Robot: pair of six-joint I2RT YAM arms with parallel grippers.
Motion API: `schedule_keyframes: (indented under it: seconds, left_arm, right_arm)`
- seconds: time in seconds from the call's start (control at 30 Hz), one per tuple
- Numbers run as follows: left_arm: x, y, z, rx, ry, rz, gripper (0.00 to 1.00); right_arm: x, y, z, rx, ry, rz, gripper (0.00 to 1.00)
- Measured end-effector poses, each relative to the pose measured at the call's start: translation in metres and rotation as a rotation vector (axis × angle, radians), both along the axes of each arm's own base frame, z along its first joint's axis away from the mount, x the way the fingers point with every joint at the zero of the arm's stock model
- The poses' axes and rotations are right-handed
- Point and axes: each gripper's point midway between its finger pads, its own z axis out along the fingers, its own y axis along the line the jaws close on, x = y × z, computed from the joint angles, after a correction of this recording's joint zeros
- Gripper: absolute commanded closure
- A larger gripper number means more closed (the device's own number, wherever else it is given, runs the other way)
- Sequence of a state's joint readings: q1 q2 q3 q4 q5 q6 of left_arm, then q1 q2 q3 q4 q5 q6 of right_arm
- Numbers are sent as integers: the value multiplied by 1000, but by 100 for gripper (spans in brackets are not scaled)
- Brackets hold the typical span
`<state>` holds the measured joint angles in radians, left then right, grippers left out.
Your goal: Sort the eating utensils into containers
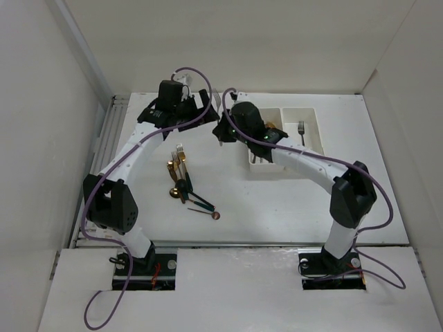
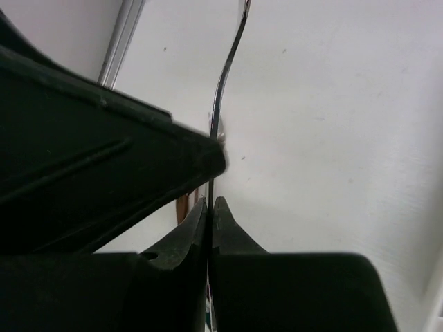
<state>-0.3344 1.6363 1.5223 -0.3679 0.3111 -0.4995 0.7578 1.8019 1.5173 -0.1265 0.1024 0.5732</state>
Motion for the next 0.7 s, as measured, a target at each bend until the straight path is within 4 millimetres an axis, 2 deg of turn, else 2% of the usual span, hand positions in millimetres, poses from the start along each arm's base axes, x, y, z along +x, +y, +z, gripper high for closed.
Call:
schedule_keyframes:
  seconds: [0.1, 0.17, 0.23, 0.33, 0.4, 0.47, 0.53, 0.6, 0.67, 0.7]
  left_arm:
    - [5, -1, 8, 20, -53, -21, 0]
    - [7, -1, 16, 88, -111, -33, 0]
    - [14, 13, 23, 172, -168, -1, 0]
    - [23, 47, 27, 325, -229, 90, 0]
    - [23, 71, 24, 427, -249, 144, 0]
    - [16, 91, 15, 514, -248, 173, 0]
    - [3, 109, 0, 608, -228, 176, 0]
    - [-2, 115, -10, 653, -208, 161, 0]
    - [-10, 119, -27, 692, -170, 131, 0]
    - [-15, 121, -37, 708, -147, 112, 0]
  right_arm:
    - [8, -24, 12, -24, -21, 2, 100]
    - [21, -53, 11, -91, -24, -39, 100]
    - [48, -103, 10, -192, -19, -138, 100]
    - [84, -198, 2, -343, 7, -334, 100]
    - [92, -258, -11, -449, 57, -458, 100]
    - [92, -306, -31, -547, 127, -547, 100]
    - [87, -332, -53, -630, 194, -589, 100]
    - [81, -343, -77, -705, 257, -595, 100]
    - [77, -345, -101, -768, 311, -579, 94]
    - [73, -346, -120, -810, 354, -564, 86]
